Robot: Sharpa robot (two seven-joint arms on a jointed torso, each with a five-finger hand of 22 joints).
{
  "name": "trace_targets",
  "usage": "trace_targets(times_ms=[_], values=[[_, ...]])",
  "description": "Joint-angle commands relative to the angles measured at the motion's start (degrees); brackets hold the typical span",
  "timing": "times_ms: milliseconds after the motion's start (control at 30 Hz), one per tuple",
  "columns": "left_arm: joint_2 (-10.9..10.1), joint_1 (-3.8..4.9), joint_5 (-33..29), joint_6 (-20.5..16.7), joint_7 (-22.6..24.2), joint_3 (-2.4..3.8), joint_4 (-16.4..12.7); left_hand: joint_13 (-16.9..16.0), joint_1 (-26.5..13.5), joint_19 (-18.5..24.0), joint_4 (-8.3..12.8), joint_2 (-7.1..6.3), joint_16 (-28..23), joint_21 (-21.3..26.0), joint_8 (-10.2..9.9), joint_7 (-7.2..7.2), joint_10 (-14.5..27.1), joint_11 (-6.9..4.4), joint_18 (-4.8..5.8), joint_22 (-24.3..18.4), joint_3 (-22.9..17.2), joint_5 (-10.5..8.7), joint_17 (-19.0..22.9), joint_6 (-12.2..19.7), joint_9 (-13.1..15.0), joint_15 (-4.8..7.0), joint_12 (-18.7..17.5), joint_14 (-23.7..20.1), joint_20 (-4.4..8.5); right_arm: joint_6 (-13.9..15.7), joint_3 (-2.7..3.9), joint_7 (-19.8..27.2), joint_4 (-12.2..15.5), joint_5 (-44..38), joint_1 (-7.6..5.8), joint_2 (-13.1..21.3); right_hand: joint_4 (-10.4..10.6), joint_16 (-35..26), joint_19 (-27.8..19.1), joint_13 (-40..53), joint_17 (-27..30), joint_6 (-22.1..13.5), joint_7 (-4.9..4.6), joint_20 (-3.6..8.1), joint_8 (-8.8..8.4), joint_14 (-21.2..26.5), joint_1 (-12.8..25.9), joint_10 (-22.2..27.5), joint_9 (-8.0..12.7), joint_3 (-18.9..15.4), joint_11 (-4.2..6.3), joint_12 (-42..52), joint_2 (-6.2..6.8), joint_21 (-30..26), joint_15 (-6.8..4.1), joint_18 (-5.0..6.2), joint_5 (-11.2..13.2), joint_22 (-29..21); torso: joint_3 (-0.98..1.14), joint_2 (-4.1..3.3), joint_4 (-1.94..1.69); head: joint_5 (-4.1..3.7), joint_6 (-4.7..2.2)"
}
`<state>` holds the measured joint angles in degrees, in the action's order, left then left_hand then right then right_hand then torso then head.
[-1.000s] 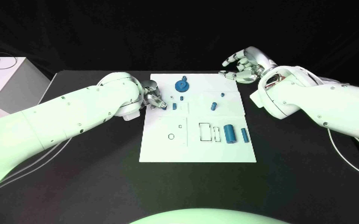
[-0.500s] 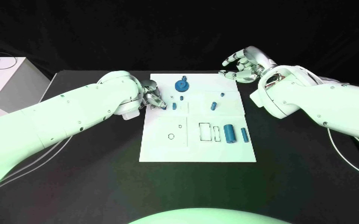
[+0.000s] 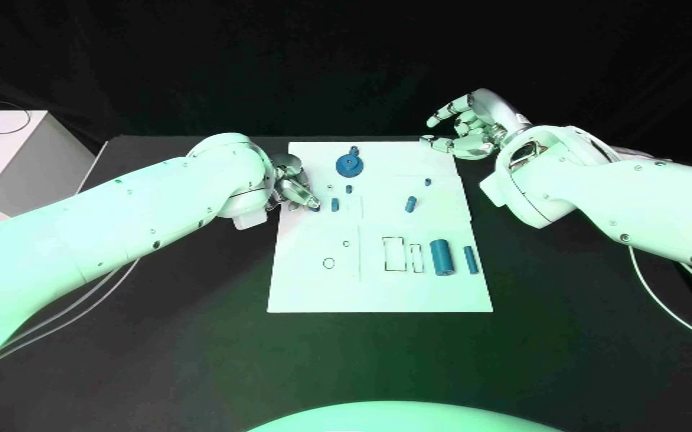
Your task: Assemble the parts on the task board
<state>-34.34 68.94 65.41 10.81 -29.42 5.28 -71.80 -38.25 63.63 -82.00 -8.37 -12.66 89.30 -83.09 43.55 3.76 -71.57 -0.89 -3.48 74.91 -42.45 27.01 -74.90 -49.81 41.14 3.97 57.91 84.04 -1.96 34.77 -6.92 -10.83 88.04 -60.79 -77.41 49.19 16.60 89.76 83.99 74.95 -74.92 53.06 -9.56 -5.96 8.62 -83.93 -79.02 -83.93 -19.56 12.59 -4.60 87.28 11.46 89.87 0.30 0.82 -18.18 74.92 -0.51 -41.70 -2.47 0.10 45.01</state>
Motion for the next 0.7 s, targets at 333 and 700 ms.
trace_targets(times_ms=[333, 700], values=[[0.7, -0.44, -0.7, 2.8, 0.1, -0.31, 0.8, 0.0, 0.4, -0.3, 11.2, 0.06, 0.3, -0.3, 0.0, -0.47, -0.2, -0.33, 0.49, 3.5, -10.9, 0.25, -14.4, -0.7, -0.1, 0.46, 0.3, 5.7, -0.03, -0.7, 0.01, 0.5, 0.0, -0.4, 0.09, -0.2, -0.1, 0.1, 6.0, 12.3, -14.6, 0.0, 0.21, -0.30, 0.20, -6.0, 0.7, -3.2, 0.0, 0.2, 0.00, -0.1, -0.04, 0.1, 0.08, -0.82, -0.4, 15.1, -0.02, 0.03, -0.10, 0.01, 0.29], [2.0, -0.47, -0.7, 2.4, 0.0, -0.35, 2.0, -0.2, 0.4, -0.3, 11.2, 0.08, 0.3, -0.3, -0.1, -0.46, -0.3, -0.32, 0.46, 3.4, -11.0, 0.25, -14.3, -0.8, -0.1, 0.46, 0.4, 5.7, -0.02, -0.7, 0.01, 0.6, 0.0, -0.4, 0.12, -0.2, -0.1, 0.1, 6.0, 12.3, -14.6, 0.0, 0.22, -0.28, 0.21, -5.9, 0.8, -3.2, -0.1, 0.3, 0.02, -0.1, -0.03, 0.1, 0.05, -0.82, -0.4, 15.1, -0.02, 0.07, -0.07, -0.01, 0.49]])
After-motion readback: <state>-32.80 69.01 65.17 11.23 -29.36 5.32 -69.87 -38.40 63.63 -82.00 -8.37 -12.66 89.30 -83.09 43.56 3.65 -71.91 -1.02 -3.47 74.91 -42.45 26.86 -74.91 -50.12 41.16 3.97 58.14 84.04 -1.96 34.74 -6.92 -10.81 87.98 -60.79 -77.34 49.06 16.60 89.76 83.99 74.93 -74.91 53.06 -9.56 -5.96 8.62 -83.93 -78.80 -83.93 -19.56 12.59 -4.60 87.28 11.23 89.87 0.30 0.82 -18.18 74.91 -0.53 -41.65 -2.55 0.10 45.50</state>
